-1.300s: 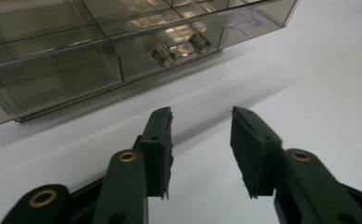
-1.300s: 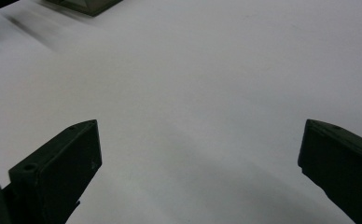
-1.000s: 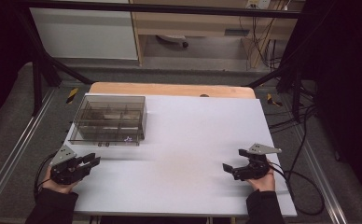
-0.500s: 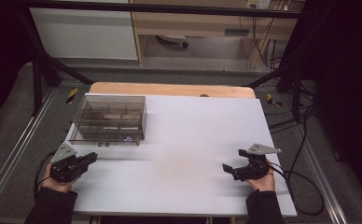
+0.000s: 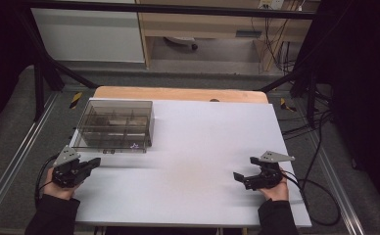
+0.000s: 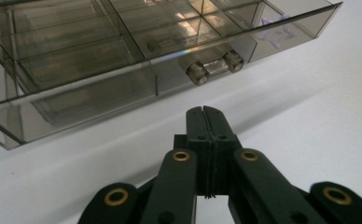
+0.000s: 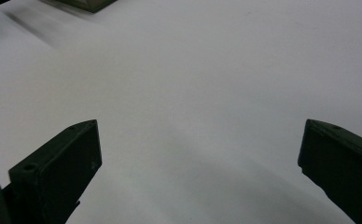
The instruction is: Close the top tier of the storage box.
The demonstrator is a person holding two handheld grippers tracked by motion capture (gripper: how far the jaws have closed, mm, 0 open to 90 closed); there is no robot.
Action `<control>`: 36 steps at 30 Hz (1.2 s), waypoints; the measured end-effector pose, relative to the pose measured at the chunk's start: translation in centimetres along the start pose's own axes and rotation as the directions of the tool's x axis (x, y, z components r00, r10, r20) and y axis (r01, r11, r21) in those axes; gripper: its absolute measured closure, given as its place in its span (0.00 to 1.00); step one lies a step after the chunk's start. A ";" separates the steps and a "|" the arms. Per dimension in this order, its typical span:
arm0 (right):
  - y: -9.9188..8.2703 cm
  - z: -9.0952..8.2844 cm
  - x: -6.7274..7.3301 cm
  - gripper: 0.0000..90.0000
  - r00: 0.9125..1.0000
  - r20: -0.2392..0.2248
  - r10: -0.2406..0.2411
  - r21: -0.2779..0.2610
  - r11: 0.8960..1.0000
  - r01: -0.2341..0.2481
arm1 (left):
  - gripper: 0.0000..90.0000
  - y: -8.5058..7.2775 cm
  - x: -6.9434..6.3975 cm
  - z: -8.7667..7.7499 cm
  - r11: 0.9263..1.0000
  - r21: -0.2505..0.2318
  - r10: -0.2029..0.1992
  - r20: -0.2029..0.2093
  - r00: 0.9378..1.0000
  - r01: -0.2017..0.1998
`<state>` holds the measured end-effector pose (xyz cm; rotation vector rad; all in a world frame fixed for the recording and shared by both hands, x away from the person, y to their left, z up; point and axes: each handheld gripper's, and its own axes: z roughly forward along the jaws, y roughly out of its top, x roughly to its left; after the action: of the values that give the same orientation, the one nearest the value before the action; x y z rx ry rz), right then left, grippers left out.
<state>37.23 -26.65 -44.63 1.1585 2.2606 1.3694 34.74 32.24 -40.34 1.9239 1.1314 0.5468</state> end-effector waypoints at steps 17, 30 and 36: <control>0.0 0.0 0.0 0.00 1.000 0.003 0.002 0.002 1.000 -0.002 | 0.99 1.3 0.4 0.8 1.000 0.012 0.011 -0.043 0.999 -0.010; -0.1 0.1 0.0 0.00 1.000 0.003 0.000 0.009 1.000 0.000 | 0.99 1.1 0.7 1.6 1.000 -0.018 -0.004 -0.028 1.000 0.003; -0.1 0.1 0.0 0.00 1.000 0.004 0.000 0.009 1.000 0.000 | 0.99 1.1 0.9 1.6 1.000 -0.021 -0.011 -0.013 1.000 0.011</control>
<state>37.24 -26.65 -44.77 1.1630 2.2662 1.3575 36.86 32.01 -40.40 1.8972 1.1395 0.5638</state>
